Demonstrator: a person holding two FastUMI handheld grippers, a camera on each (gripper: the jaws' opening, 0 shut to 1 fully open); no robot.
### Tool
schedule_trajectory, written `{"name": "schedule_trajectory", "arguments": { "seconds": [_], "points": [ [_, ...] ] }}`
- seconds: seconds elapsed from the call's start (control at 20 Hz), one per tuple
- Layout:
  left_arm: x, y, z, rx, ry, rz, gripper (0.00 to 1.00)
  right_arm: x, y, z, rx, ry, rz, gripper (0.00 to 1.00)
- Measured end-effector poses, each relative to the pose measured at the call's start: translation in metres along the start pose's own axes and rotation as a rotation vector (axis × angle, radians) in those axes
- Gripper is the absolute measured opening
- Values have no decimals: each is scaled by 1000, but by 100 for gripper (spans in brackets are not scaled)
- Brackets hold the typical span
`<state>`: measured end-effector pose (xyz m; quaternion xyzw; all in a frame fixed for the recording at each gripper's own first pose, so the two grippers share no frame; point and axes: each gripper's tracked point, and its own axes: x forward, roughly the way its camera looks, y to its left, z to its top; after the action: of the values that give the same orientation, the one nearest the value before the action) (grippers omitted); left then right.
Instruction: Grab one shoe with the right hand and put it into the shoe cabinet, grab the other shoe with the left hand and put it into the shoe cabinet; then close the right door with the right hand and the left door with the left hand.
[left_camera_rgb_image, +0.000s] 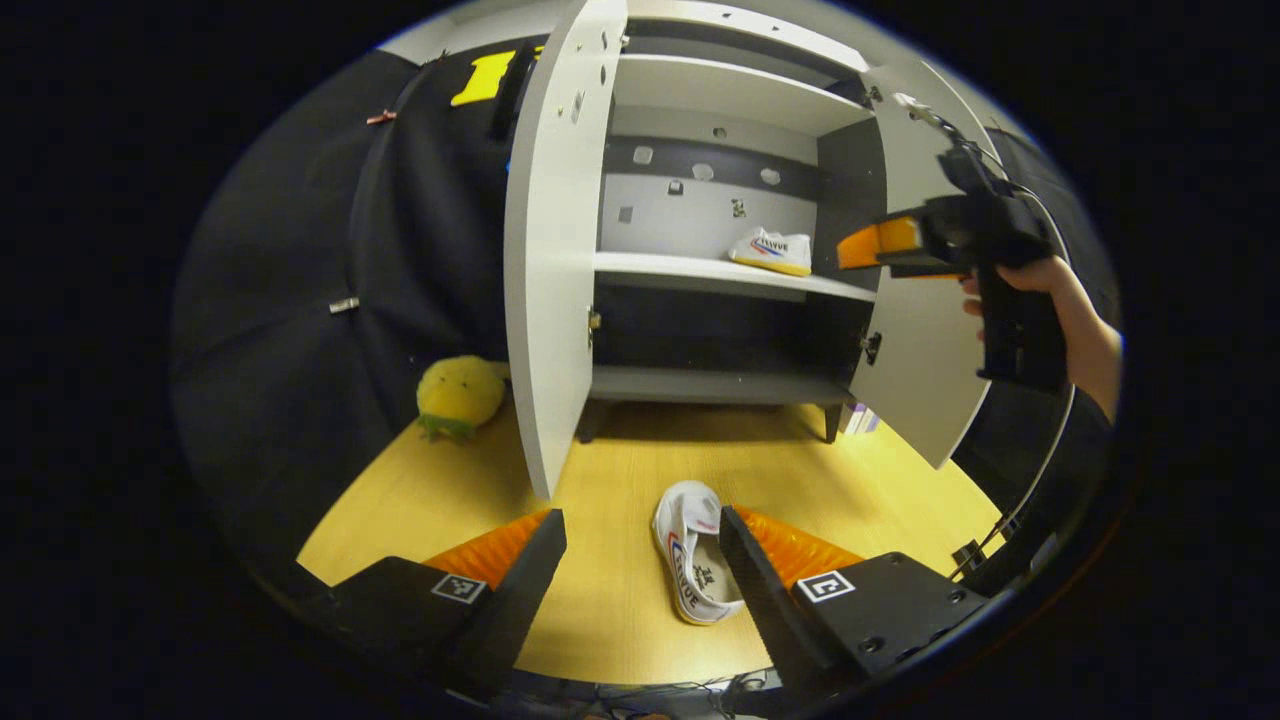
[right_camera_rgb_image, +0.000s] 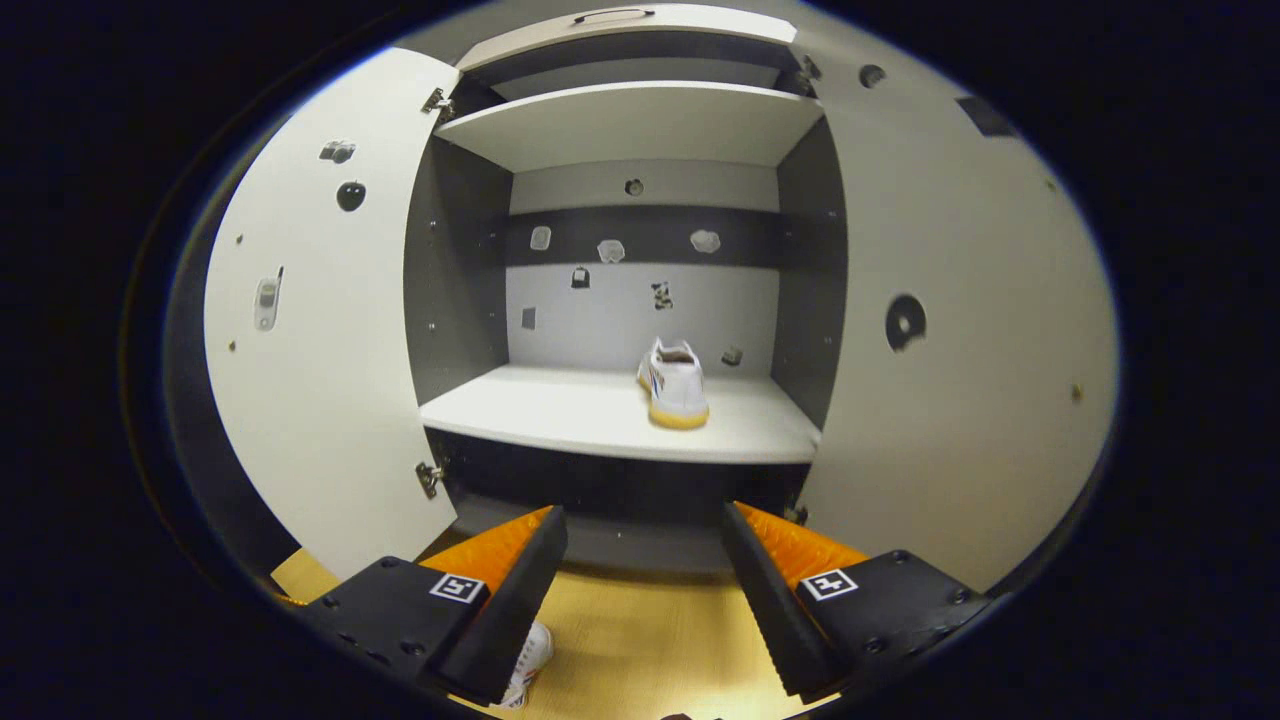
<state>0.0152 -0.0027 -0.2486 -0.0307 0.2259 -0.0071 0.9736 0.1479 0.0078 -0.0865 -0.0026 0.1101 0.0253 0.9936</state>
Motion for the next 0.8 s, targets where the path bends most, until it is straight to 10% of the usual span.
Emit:
{"name": "schedule_trajectory", "arguments": {
  "seconds": [0.35,0.8],
  "points": [
    [59,-20,-60,49,163,-52,96,-91,-32,-114,6,114,-43,99],
    [160,-12,-100,191,234,37,96,-174,-95,-155,19,182,-154,99]
  ]
}}
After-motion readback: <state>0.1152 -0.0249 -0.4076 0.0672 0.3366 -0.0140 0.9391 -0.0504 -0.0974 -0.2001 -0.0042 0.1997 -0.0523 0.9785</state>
